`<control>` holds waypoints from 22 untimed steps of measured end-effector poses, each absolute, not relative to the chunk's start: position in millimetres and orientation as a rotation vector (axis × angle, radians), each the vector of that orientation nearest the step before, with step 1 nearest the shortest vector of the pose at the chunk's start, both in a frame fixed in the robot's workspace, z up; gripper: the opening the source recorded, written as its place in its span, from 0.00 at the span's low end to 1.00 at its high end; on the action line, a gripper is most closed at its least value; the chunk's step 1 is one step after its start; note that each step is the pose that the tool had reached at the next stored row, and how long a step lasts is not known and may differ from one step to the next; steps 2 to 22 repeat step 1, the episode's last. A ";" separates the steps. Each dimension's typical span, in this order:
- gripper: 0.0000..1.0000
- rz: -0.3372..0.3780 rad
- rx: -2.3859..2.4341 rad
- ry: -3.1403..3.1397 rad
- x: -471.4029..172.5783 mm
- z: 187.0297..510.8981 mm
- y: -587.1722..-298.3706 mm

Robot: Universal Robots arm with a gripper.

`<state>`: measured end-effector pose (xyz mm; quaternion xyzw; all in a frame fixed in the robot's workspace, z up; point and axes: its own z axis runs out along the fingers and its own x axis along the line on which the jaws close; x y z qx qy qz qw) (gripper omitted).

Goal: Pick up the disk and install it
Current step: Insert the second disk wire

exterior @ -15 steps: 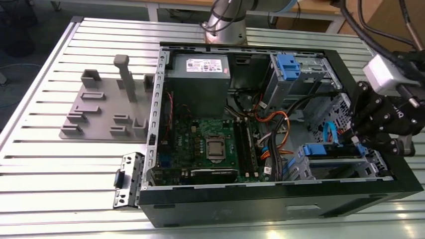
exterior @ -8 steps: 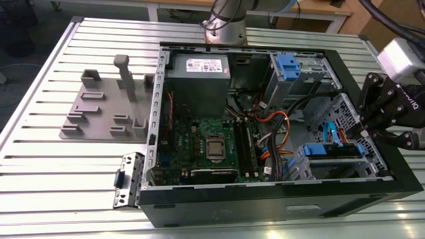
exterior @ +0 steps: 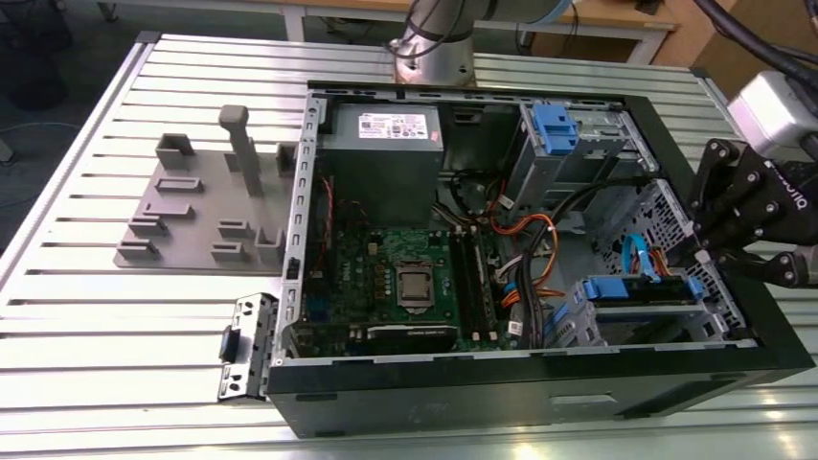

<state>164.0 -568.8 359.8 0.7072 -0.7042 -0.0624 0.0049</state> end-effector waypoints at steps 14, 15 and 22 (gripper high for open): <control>0.10 -0.195 2.215 -2.205 164.0 359.8 -568.8; 0.10 -0.195 2.215 -2.205 164.0 359.8 -568.8; 0.10 -0.195 2.215 -2.205 164.0 359.8 -568.8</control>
